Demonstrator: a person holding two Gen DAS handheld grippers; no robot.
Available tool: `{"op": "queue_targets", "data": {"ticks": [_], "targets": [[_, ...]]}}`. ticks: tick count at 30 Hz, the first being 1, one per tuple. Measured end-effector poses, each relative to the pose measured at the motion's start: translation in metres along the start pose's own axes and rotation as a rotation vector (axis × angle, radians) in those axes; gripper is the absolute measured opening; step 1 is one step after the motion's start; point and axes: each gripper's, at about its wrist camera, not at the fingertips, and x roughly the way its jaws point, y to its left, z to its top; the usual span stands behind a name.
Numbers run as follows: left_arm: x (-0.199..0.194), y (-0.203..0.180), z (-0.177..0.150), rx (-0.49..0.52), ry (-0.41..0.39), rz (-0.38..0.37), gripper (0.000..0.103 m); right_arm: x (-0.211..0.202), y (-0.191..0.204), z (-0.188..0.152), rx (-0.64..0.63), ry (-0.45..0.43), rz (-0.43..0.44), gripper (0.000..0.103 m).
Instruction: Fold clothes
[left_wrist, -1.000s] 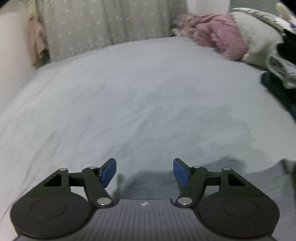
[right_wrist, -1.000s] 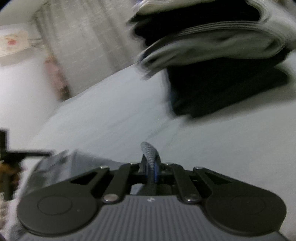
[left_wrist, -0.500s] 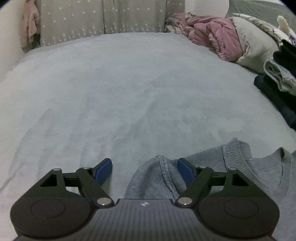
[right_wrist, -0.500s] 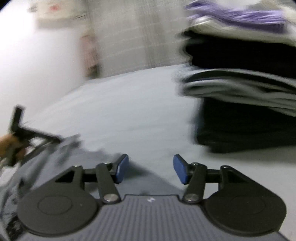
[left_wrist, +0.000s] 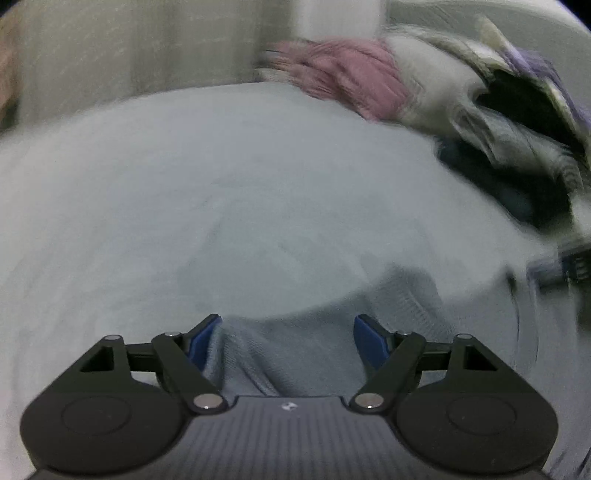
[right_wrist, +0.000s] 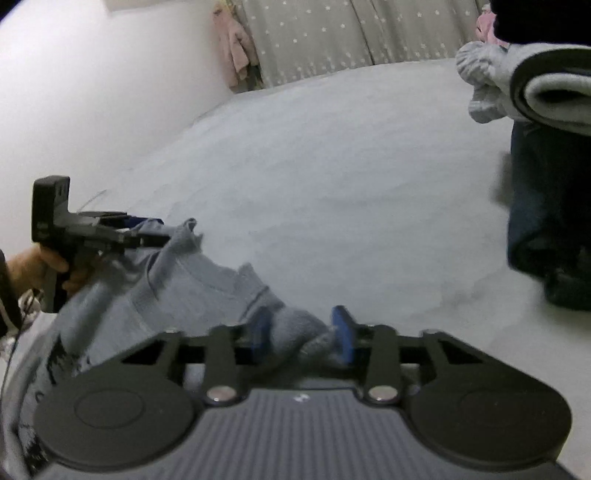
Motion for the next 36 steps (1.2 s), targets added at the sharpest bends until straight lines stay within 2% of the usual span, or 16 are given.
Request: {"op": "queue_targets", "data": {"ticks": [1, 3, 6, 9, 13, 15, 18, 20, 22, 23, 25, 26, 27, 29, 33, 36], "targets": [[-0.002, -0.004, 0.000, 0.010, 0.004, -0.001, 0.017, -0.001, 0.003, 0.000, -0.015, -0.002, -0.011, 0.010], [-0.005, -0.010, 0.000, 0.029, -0.002, 0.036, 0.013, -0.002, 0.008, 0.000, -0.046, -0.006, -0.033, 0.007], [-0.011, -0.036, -0.007, 0.138, -0.078, 0.215, 0.012, -0.006, 0.034, 0.000, -0.184, -0.091, -0.242, 0.006], [-0.011, -0.037, -0.006, 0.091, -0.182, 0.359, 0.012, 0.005, 0.046, 0.007, -0.237, -0.173, -0.389, 0.005], [0.001, -0.030, 0.007, 0.014, -0.221, 0.425, 0.012, 0.028, 0.049, 0.022, -0.275, -0.215, -0.480, 0.005], [0.010, -0.028, 0.010, -0.001, -0.224, 0.451, 0.012, 0.039, 0.049, 0.026, -0.287, -0.213, -0.495, 0.005], [0.029, -0.021, 0.016, -0.015, -0.191, 0.494, 0.013, 0.065, 0.041, 0.028, -0.339, -0.153, -0.546, 0.005], [0.050, -0.018, 0.016, -0.006, -0.116, 0.510, 0.014, 0.077, 0.041, 0.028, -0.365, -0.113, -0.572, 0.006], [0.054, -0.019, 0.019, 0.023, -0.091, 0.540, 0.018, 0.084, 0.044, 0.028, -0.392, -0.097, -0.589, 0.012], [0.055, -0.022, 0.021, 0.038, -0.080, 0.559, 0.025, 0.084, 0.047, 0.027, -0.412, -0.092, -0.604, 0.018], [0.050, -0.025, 0.023, 0.040, -0.067, 0.583, 0.048, 0.082, 0.051, 0.025, -0.426, -0.087, -0.629, 0.033], [0.042, -0.024, 0.023, 0.017, -0.058, 0.584, 0.068, 0.078, 0.052, 0.025, -0.406, -0.089, -0.630, 0.050], [0.035, -0.023, 0.023, -0.004, -0.049, 0.583, 0.082, 0.073, 0.052, 0.025, -0.386, -0.092, -0.632, 0.063], [0.019, -0.025, 0.022, -0.025, -0.036, 0.575, 0.082, 0.046, 0.054, 0.025, -0.300, -0.112, -0.603, 0.075], [-0.021, -0.037, 0.016, -0.045, -0.012, 0.579, 0.083, 0.005, 0.070, 0.009, -0.260, -0.116, -0.601, 0.089], [-0.059, -0.056, 0.000, -0.076, -0.017, 0.552, 0.083, -0.023, 0.080, -0.004, -0.218, -0.115, -0.591, 0.092]]}}
